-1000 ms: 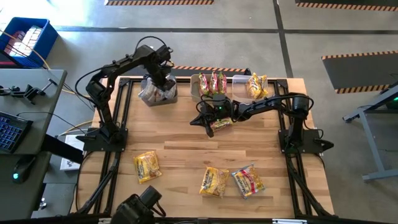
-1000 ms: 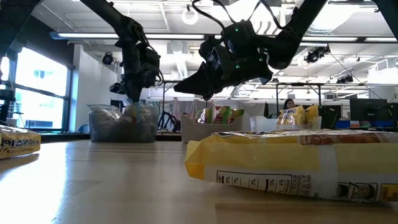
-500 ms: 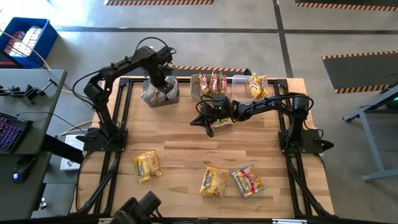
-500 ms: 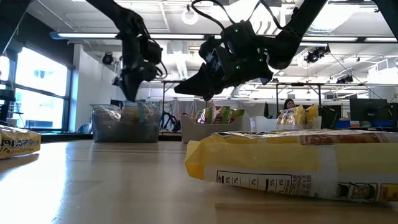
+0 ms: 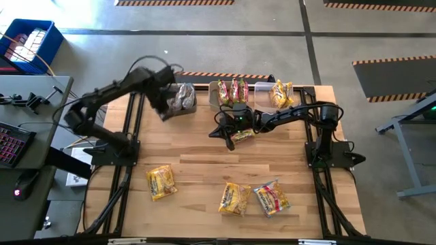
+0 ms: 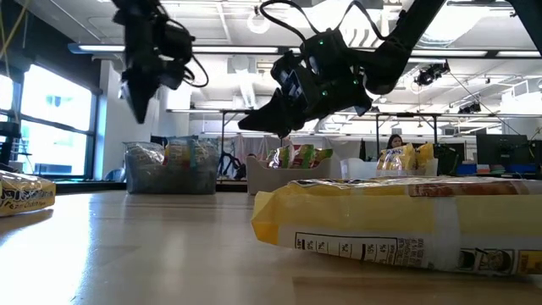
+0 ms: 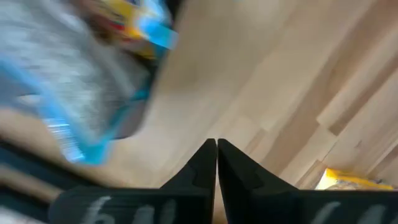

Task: Sort Maruchan noodles
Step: Adjust the black bin on the table

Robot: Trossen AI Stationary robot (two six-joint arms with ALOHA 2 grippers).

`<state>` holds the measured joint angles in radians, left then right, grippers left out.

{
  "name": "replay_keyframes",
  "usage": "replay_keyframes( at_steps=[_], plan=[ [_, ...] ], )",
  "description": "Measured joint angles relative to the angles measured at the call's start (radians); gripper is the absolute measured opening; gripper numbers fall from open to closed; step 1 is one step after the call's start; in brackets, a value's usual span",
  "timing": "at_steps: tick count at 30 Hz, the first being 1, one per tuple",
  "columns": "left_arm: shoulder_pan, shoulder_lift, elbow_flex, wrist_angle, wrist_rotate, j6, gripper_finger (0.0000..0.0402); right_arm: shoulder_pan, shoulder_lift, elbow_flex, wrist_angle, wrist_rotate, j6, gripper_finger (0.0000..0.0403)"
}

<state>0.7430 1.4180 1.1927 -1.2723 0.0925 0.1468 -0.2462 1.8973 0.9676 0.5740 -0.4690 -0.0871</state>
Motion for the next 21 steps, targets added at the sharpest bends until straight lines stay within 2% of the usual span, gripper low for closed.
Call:
replay_keyframes(
  at_steps=[6,10,13,16,21],
  plan=[
    [-0.134,-0.132,-0.296,0.316,0.046,-0.065,0.0001,0.0,0.0,0.0,-0.003,0.007,-0.008,0.0],
    [-0.205,-0.14,-0.44,0.604,-0.006,-0.144,0.0001,0.0,0.0,0.0,-0.003,0.007,-0.008,0.0],
    [-0.229,-0.126,-0.506,0.804,-0.107,-0.18,0.0001,0.0,0.0,0.0,-0.002,0.008,-0.007,0.0],
    [-0.228,-0.112,-0.542,0.921,-0.205,-0.187,0.0,0.0,0.0,0.0,-0.003,0.036,-0.001,0.0],
    [-0.191,-0.088,-0.571,0.955,-0.207,-0.155,0.0,0.0,0.0,0.0,-0.026,0.075,-0.004,0.0]
  ],
)
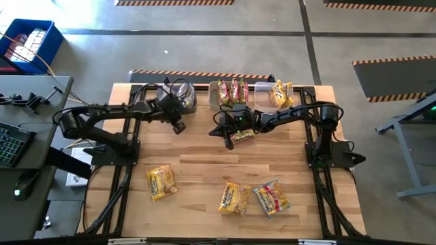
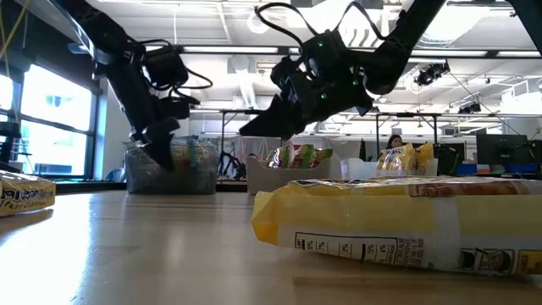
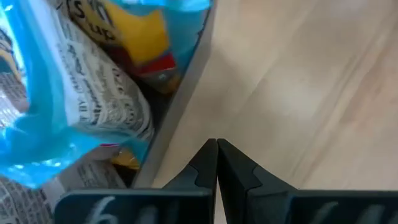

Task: Sort Maruchan noodles
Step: Adjust the black bin on the table

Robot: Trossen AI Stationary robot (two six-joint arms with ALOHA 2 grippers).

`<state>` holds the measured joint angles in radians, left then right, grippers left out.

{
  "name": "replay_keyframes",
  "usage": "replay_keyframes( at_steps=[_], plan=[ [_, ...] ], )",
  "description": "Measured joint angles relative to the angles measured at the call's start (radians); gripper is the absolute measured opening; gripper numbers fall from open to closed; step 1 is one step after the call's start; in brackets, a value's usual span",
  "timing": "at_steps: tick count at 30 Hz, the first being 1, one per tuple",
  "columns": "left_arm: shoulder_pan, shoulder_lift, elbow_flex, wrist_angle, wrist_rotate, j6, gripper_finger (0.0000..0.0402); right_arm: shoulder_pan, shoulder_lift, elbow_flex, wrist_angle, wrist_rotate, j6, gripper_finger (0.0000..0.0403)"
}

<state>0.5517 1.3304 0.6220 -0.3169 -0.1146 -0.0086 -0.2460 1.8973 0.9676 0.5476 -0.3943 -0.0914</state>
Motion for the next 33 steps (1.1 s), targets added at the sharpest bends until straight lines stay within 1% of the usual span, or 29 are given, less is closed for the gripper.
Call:
replay_keyframes(
  at_steps=[8,20,28,33],
  plan=[
    [0.069,0.003,-0.002,0.012,-0.034,0.088,0.0,0.0,0.0,0.0,-0.002,0.0,-0.003,0.0],
    [0.177,0.003,-0.002,0.03,-0.029,0.173,0.0,0.0,0.0,0.0,-0.002,0.0,-0.003,0.0],
    [0.21,0.003,-0.002,0.05,-0.006,0.179,0.0,0.0,0.0,0.0,-0.005,0.0,-0.006,0.0],
    [0.221,0.004,0.022,0.004,0.018,0.162,0.0,0.0,0.0,0.0,-0.006,0.0,-0.006,0.0]
  ],
)
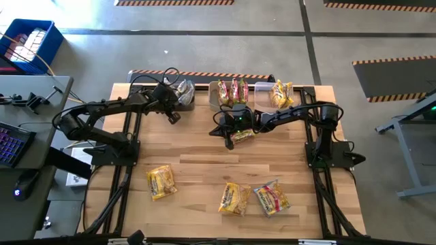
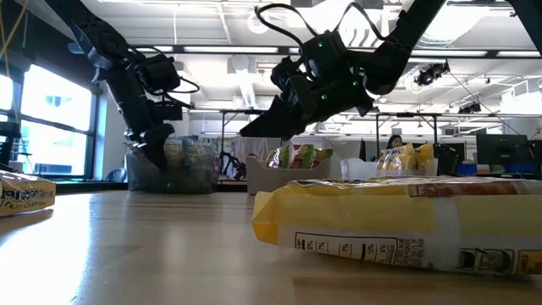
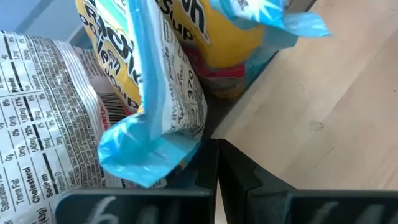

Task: Sort Maruchan noodles
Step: Adjust the black bin on the table, then put the left yellow noodle pack into the transparent bin

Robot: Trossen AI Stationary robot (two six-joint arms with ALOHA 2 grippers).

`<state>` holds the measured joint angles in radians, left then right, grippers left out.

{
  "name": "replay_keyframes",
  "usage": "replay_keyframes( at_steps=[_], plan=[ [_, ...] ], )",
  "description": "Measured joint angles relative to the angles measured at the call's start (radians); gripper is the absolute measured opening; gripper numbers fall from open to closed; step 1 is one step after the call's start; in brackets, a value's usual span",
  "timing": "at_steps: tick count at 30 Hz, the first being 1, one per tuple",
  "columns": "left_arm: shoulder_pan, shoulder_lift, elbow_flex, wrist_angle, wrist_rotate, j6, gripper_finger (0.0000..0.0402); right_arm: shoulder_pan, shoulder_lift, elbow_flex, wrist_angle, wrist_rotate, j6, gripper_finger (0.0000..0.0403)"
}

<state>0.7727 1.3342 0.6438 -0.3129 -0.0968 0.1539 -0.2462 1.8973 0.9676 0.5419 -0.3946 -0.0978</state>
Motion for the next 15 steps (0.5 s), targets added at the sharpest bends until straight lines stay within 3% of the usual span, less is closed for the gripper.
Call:
replay_keyframes(
  at_steps=[15],
  plan=[
    [-0.058,-0.071,0.049,-0.086,-0.004,-0.03,0.0,0.005,0.0,0.0,0.0,0.0,-0.017,0.0]
  ],
)
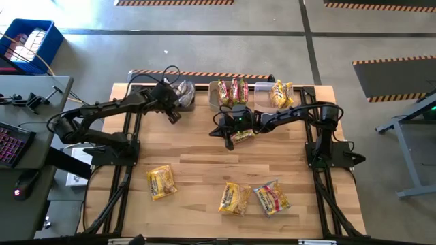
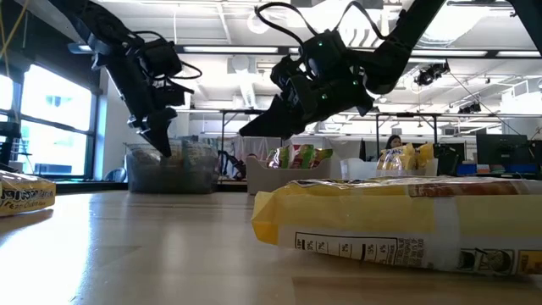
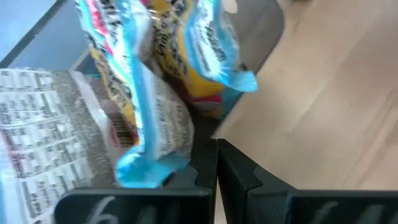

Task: Sort Maruchan noodles
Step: Put the left yellow noodle pack into the transparent bin

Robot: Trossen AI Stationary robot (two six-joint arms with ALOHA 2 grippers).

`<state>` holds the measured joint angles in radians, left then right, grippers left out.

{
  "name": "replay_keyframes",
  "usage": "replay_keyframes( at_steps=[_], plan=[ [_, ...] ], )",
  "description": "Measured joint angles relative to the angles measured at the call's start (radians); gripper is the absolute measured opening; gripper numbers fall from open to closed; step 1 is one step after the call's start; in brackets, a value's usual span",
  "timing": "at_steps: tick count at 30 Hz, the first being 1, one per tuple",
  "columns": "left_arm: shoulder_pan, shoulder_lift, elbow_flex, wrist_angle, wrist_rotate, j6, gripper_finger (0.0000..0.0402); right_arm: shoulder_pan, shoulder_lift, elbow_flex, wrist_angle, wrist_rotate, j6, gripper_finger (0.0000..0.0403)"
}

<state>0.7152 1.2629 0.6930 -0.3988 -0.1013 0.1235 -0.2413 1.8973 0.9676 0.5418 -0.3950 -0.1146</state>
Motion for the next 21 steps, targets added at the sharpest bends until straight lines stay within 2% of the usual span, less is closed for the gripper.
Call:
replay_keyframes(
  at_steps=[5,10,15,21],
  plan=[
    [-0.04,-0.009,0.0,-0.041,0.003,-0.022,0.0,0.0,0.0,0.0,0.0,0.0,-0.003,0.0],
    [-0.128,-0.086,-0.022,-0.048,0.007,-0.081,0.0,0.0,0.0,0.0,-0.003,0.006,-0.026,0.0],
    [-0.247,-0.227,-0.166,0.178,0.024,-0.187,0.0,0.002,0.005,0.0,0.019,0.057,-0.049,0.0],
    [-0.378,-0.328,-0.308,0.455,0.045,-0.345,0.0,0.022,0.097,0.0,0.269,0.038,0.013,0.0]
  ],
)
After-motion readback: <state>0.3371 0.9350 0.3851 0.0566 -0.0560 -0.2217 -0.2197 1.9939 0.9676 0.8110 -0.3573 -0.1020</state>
